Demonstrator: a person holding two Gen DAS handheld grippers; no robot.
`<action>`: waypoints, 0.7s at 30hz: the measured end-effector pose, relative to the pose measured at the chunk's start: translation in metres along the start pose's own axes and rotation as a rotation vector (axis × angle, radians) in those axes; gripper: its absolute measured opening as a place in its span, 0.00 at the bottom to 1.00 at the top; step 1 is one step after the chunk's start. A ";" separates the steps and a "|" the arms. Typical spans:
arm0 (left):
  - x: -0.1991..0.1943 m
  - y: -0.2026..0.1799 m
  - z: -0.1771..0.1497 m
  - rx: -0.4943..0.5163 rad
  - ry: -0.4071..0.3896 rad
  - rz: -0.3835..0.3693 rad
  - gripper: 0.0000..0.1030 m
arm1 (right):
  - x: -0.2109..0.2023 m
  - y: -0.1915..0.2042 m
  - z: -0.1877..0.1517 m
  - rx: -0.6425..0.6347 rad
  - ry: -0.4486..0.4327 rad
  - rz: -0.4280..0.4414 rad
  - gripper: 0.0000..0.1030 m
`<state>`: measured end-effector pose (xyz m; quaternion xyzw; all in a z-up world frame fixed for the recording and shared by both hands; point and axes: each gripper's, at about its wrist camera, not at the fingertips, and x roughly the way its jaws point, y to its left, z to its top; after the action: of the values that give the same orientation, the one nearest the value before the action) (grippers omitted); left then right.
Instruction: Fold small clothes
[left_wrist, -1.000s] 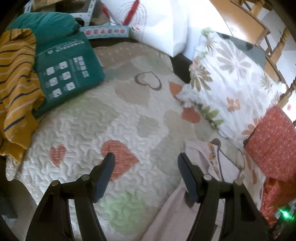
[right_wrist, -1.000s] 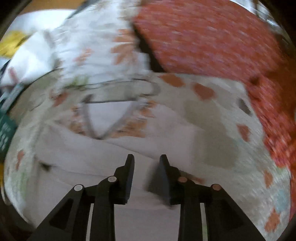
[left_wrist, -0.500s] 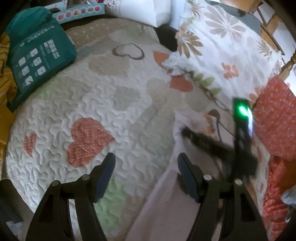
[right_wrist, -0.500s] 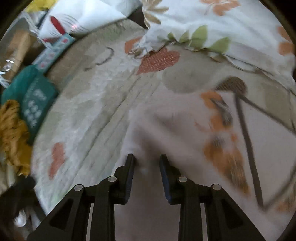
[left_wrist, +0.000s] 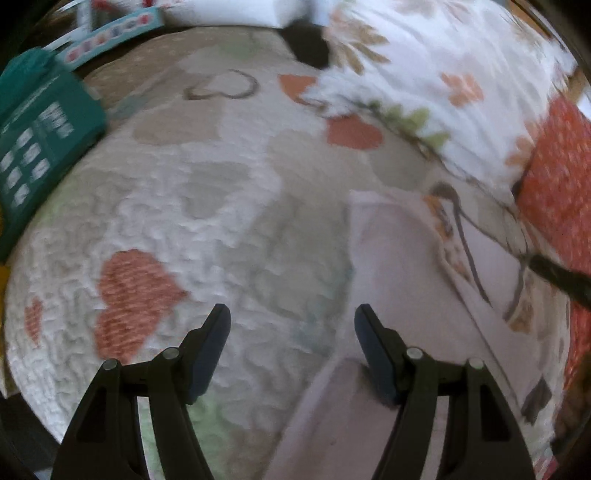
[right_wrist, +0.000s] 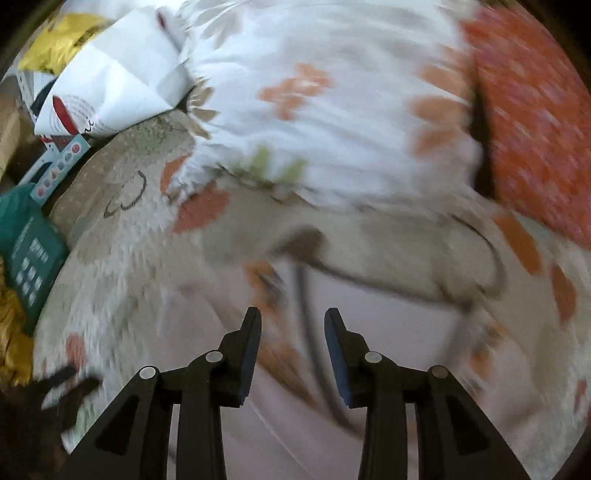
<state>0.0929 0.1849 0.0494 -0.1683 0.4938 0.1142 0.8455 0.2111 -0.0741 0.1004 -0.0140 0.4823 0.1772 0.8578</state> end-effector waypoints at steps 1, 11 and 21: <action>0.004 -0.007 -0.002 0.022 0.005 -0.004 0.67 | -0.013 -0.019 -0.015 0.026 0.013 0.018 0.38; 0.037 -0.026 -0.014 0.062 0.085 0.046 0.67 | -0.020 -0.067 -0.111 0.206 0.121 0.369 0.38; 0.039 -0.026 -0.014 0.067 0.101 0.047 0.67 | 0.028 -0.022 -0.065 0.032 0.082 0.059 0.23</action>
<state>0.1097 0.1565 0.0131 -0.1339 0.5433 0.1087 0.8216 0.1781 -0.0991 0.0389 0.0065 0.5202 0.1941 0.8317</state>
